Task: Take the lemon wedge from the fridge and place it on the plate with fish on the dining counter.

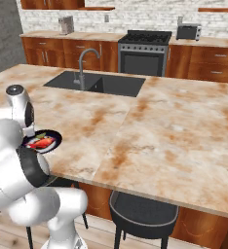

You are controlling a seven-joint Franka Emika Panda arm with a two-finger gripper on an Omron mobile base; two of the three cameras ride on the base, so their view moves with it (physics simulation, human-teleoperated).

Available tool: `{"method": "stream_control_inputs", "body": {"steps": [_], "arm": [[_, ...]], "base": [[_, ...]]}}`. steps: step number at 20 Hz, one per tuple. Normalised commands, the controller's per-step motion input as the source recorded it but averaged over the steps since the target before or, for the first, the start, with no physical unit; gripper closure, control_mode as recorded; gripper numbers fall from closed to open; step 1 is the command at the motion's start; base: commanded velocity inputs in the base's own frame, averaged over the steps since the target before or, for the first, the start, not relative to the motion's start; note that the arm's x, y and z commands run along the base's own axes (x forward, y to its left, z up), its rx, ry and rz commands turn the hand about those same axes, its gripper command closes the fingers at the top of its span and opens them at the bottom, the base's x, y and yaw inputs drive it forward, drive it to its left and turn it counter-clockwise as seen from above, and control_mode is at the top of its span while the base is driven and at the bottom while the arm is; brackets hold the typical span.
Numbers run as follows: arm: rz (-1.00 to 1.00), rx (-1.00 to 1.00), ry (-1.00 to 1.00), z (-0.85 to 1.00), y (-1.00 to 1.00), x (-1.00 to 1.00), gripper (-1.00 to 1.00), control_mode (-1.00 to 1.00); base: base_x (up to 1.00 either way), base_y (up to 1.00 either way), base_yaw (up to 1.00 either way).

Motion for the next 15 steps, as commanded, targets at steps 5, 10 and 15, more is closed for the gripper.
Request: {"method": "stream_control_inputs", "body": {"steps": [5, 10, 15], "arm": [[0.0, 0.17, -0.2, 0.72, -0.9, -1.0, -1.0, -1.0], [0.0, 0.14, -0.25, 0.8, -0.66, -1.0, -1.0, -1.0], [-0.11, 0.11, -0.36, 0.93, -0.43, -1.0, -1.0, -1.0]], "base": [[0.0, 0.0, 0.0], [0.0, 0.0, 0.0], [0.0, 0.0, 0.0]]}}
